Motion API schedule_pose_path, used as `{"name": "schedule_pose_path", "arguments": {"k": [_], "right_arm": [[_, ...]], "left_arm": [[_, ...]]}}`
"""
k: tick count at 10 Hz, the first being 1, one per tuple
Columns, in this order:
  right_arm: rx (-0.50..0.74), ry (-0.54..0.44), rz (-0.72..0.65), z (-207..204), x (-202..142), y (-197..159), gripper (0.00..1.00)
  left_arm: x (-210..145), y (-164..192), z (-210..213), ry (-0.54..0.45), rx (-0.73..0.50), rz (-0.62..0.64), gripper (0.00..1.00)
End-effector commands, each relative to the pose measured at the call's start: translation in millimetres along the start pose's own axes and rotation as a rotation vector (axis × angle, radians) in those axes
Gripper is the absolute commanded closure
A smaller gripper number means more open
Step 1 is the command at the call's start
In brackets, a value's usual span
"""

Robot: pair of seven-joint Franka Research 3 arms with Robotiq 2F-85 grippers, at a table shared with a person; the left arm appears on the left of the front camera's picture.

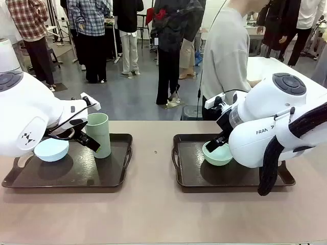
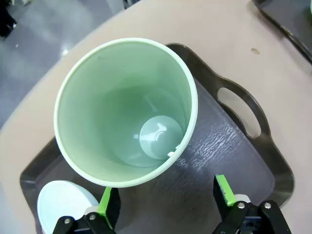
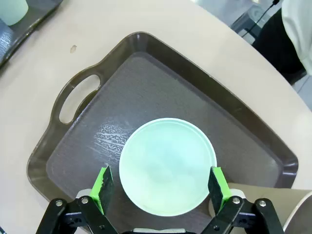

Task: Set up a tray with a mat and arrange the tableware.
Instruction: Pick up the Picnic Bowl and Reusable plastic cup from the Handle tray in front of the human's position and hold them in the air.

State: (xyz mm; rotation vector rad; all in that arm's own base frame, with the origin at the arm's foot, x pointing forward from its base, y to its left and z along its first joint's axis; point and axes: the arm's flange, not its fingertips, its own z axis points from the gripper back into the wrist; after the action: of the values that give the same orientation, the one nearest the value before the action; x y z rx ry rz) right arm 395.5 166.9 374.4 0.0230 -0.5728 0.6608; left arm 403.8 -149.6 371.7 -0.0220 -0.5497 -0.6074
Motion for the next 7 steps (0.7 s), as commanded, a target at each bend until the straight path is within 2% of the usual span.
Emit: {"name": "schedule_pose_path", "arguments": {"k": [1,7], "right_arm": [[0.0,0.0,0.0,0.0,0.0,0.1,0.0],[0.0,0.0,0.0,0.0,0.0,0.1,0.0]], "left_arm": [[0.0,-0.1,0.0,0.0,0.0,0.0,0.0],[0.0,-0.1,0.0,0.0,0.0,0.0,0.0]]}}
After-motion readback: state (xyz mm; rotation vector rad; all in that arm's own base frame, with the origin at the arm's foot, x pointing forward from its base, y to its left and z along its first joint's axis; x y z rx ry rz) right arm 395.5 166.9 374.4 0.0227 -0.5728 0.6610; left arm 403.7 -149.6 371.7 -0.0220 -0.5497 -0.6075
